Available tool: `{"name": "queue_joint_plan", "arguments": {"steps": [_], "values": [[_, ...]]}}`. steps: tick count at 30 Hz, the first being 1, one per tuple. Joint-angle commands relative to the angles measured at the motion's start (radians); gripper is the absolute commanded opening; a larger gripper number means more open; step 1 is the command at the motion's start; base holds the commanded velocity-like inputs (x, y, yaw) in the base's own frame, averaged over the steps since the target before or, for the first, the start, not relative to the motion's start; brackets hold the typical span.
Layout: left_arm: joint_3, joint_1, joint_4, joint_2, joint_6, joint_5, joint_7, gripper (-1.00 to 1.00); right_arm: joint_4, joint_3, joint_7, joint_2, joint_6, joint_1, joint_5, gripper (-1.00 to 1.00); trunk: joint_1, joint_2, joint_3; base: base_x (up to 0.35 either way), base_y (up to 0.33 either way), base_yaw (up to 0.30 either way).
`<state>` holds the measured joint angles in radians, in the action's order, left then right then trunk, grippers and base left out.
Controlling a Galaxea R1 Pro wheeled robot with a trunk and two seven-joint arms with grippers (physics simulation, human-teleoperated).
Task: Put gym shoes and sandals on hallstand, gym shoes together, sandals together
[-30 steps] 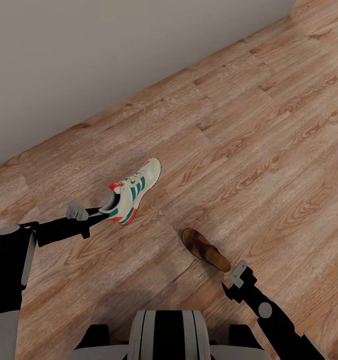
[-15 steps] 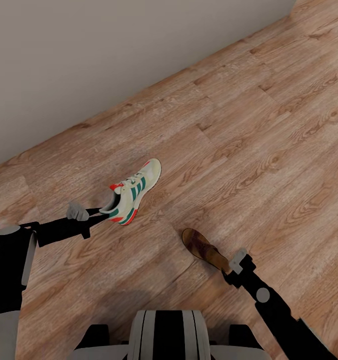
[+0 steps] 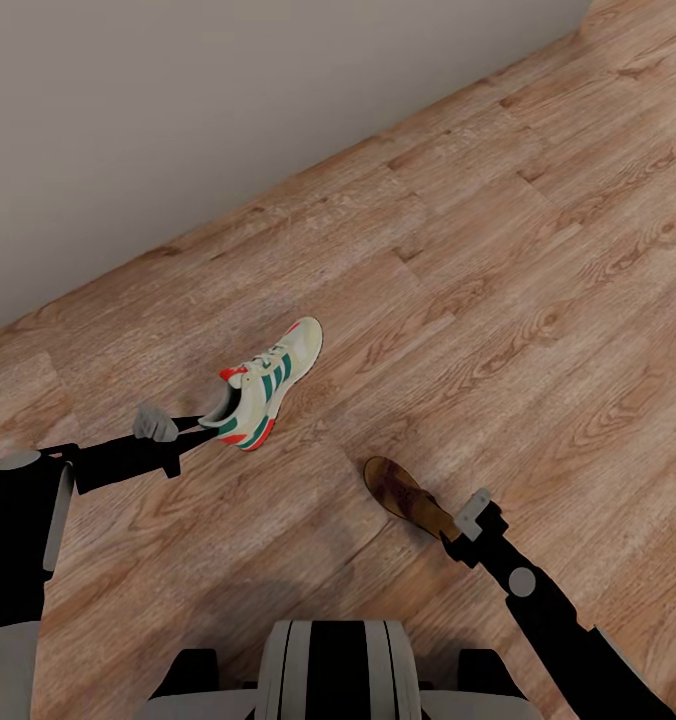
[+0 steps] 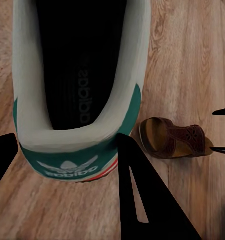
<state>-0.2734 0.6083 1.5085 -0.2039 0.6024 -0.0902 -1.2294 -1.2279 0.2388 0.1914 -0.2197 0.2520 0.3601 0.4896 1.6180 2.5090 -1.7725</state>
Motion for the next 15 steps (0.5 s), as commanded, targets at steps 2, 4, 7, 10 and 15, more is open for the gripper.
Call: {"name": "queue_joint_plan", "arguments": {"steps": [2, 4, 7, 10, 15], "values": [[-0.001, 0.001, 0.001, 0.000, 0.010, -0.006, -0.007, -1.00, -0.001, 0.002, 0.005, 0.000, 0.006, 0.000, 0.011, 1.00, 0.000, 0.000, -0.001, 0.000, 0.000, 0.000], [-0.001, 0.001, 0.001, 0.001, 0.010, -0.006, -0.007, -1.00, -0.001, 0.002, 0.006, 0.000, 0.006, 0.000, 0.011, 1.00, 0.000, 0.000, -0.001, 0.000, 0.000, 0.000], [-0.001, 0.001, 0.001, 0.001, 0.010, -0.006, -0.008, -1.00, 0.000, 0.003, 0.006, 0.000, 0.006, 0.000, 0.011, 1.00, 0.000, 0.000, -0.001, 0.000, 0.000, 0.000], [-0.001, 0.001, 0.002, 0.001, 0.010, -0.006, -0.008, -1.00, 0.002, 0.003, 0.006, 0.003, 0.006, 0.000, 0.011, 1.00, 0.000, 0.000, -0.001, 0.000, 0.000, 0.000], [-0.001, 0.000, 0.001, 0.001, 0.010, -0.006, -0.008, -1.00, 0.051, 0.005, 0.006, 0.045, 0.006, 0.001, 0.011, 1.00, 0.000, 0.000, -0.001, 0.000, 0.000, 0.000]]}}
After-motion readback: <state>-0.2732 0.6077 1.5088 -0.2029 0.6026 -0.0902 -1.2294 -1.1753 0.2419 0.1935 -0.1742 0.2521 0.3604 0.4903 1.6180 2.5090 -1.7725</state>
